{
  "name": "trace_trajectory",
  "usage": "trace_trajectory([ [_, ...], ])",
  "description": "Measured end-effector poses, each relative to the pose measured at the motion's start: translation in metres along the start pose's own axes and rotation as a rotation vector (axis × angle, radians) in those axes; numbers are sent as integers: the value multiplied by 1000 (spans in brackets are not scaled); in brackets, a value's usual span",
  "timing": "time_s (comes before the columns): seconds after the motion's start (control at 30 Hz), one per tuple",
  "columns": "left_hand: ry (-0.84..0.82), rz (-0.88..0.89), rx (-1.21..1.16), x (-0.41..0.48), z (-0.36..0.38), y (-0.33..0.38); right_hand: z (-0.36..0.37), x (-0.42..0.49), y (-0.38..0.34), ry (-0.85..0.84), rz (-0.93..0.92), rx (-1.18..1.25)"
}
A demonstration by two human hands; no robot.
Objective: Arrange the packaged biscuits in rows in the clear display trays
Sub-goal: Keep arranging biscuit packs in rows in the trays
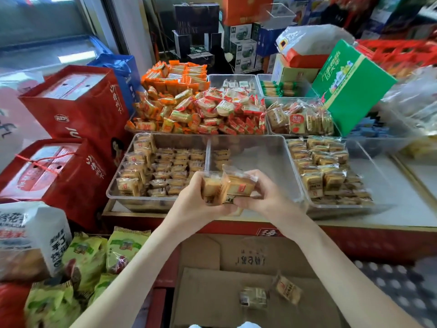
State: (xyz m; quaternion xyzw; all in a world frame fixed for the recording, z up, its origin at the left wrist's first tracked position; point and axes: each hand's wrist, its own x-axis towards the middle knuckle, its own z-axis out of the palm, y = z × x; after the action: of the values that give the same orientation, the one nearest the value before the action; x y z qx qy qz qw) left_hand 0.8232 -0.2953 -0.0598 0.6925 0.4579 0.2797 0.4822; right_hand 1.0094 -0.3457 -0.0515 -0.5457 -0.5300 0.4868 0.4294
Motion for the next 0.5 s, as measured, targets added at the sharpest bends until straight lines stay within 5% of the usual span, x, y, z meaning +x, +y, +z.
trace_trajectory([
  [0.23, -68, 34, 126, -4, -3, -7, -18, 0, -17, 7, -128, -218],
  [0.5, -228, -261, -199, -2, 9, -15, -13, 13, 0, 212, -16, -269],
])
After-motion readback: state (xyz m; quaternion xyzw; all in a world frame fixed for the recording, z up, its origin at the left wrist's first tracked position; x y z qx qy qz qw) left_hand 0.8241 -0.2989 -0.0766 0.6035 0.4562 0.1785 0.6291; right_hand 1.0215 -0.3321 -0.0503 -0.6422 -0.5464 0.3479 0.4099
